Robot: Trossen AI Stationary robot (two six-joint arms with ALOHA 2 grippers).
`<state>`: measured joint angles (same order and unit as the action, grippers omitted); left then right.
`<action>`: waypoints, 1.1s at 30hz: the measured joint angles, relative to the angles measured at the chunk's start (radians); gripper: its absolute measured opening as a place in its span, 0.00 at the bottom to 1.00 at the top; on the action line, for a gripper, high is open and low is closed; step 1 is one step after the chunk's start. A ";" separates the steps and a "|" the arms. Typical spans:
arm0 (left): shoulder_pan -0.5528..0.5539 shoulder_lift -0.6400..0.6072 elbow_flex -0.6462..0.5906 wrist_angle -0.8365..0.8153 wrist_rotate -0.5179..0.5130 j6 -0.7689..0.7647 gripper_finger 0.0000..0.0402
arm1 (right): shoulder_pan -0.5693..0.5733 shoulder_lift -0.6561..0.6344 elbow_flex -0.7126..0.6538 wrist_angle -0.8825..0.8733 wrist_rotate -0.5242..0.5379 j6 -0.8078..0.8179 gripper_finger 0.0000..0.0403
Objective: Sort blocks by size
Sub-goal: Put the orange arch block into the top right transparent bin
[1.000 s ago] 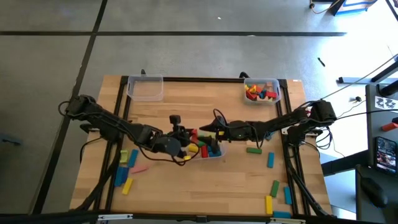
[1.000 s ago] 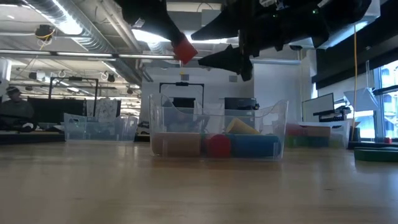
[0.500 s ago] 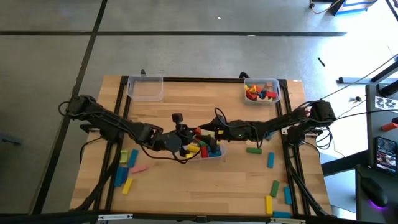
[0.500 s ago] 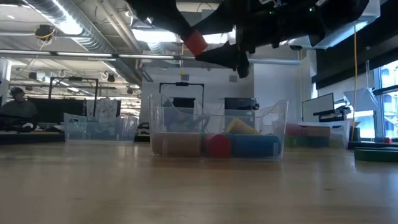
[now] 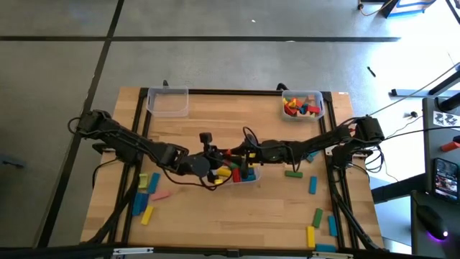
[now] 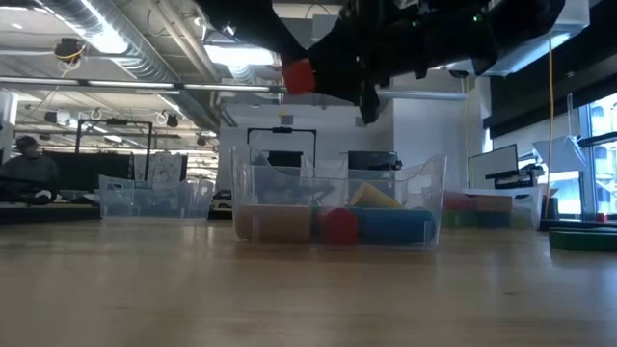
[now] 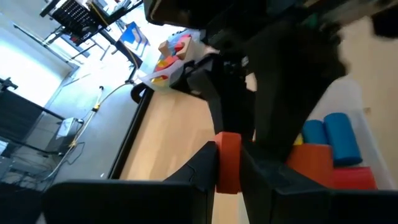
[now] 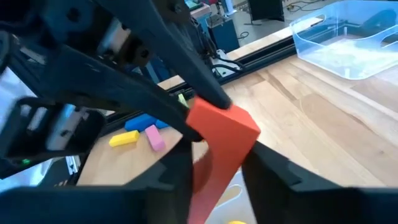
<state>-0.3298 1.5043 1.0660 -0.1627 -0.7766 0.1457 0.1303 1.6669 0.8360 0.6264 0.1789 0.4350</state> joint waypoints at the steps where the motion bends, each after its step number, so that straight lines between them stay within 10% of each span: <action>1: 0.000 0.000 0.000 0.001 0.003 -0.005 0.12 | 0.000 0.000 0.000 -0.003 -0.011 -0.011 0.26; 11: 0.000 -0.003 0.004 0.007 0.064 -0.010 0.14 | 0.000 0.002 -0.004 -0.019 -0.032 -0.054 0.15; 23: -0.056 -0.079 0.004 -0.069 0.063 -0.045 0.40 | 0.000 -0.028 -0.004 -0.055 -0.031 -0.107 0.14; 33: -0.183 -0.190 0.003 -0.499 0.064 -0.547 0.43 | 0.000 -0.247 -0.003 -0.385 0.210 -0.225 0.17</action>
<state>-0.5124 1.3140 1.0691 -0.6619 -0.7129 -0.4009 0.1305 1.4195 0.8327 0.2413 0.3892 0.2103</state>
